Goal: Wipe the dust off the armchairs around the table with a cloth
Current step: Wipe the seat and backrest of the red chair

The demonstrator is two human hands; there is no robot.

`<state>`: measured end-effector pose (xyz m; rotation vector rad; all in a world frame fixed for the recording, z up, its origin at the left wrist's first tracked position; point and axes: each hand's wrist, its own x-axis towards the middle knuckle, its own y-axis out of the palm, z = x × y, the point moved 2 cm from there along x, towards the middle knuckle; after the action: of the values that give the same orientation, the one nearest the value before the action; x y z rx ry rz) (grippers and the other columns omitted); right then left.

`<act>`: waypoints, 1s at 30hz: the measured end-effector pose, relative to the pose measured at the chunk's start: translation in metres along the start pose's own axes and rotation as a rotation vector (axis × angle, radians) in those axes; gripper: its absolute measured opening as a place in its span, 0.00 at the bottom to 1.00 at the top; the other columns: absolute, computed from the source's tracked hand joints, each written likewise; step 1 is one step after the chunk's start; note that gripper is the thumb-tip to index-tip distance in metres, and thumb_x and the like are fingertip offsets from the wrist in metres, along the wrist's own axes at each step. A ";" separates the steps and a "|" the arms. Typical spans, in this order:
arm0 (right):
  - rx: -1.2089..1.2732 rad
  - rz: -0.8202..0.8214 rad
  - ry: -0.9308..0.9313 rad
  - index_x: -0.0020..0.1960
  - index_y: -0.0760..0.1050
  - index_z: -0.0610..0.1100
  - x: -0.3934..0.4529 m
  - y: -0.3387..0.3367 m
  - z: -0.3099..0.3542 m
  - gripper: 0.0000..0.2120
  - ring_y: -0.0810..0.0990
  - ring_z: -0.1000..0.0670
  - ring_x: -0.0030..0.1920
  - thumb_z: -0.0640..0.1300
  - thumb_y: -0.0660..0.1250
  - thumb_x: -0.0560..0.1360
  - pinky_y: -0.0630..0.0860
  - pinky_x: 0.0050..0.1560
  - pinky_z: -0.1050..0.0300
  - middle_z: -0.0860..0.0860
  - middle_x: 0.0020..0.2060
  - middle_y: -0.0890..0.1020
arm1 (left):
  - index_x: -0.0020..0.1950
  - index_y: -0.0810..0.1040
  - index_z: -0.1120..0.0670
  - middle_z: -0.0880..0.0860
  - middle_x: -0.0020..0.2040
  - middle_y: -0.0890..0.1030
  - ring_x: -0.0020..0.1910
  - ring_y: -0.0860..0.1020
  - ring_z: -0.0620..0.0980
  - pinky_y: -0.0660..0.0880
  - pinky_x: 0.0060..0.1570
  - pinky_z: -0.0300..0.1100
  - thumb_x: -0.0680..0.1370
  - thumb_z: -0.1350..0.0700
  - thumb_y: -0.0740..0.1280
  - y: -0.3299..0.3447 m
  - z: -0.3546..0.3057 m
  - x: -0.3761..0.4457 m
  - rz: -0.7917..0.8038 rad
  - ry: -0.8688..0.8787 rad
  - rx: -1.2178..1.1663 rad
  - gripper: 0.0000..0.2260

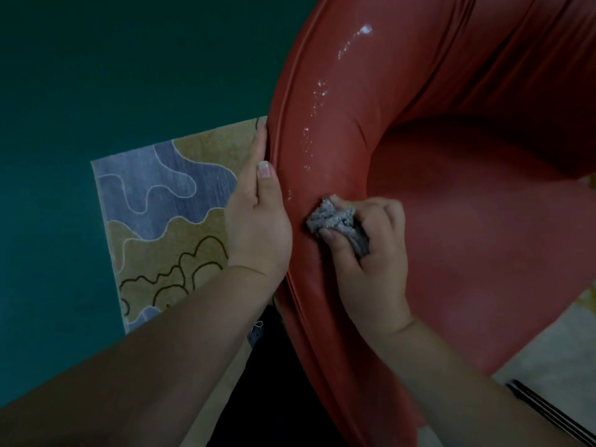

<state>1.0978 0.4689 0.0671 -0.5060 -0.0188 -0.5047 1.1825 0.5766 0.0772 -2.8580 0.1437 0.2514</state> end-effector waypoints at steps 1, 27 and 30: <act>-0.024 0.016 -0.038 0.56 0.77 0.41 0.011 0.003 0.002 0.13 0.71 0.55 0.50 0.43 0.68 0.73 0.69 0.57 0.65 0.49 0.48 0.69 | 0.75 0.63 0.46 0.43 0.72 0.68 0.70 0.65 0.36 0.60 0.72 0.38 0.84 0.53 0.51 0.000 0.001 0.000 -0.004 0.002 -0.020 0.18; -0.123 0.132 -0.208 0.59 0.77 0.56 0.019 0.001 0.015 0.17 0.72 0.48 0.49 0.46 0.69 0.72 0.73 0.51 0.50 0.53 0.47 0.69 | 0.67 0.69 0.46 0.33 0.53 0.74 0.50 0.72 0.23 0.66 0.48 0.20 0.84 0.59 0.52 0.001 0.006 0.000 -0.022 -0.034 -0.245 0.15; -0.169 0.063 -0.217 0.58 0.80 0.50 0.060 0.016 0.020 0.15 0.72 0.46 0.50 0.45 0.72 0.72 0.71 0.54 0.57 0.50 0.47 0.69 | 0.65 0.71 0.45 0.33 0.52 0.75 0.50 0.73 0.25 0.66 0.49 0.21 0.83 0.59 0.52 0.002 0.004 0.001 -0.036 -0.035 -0.224 0.14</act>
<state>1.1597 0.4630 0.0853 -0.7232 -0.1689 -0.3891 1.1827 0.5757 0.0726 -3.0727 0.0607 0.3288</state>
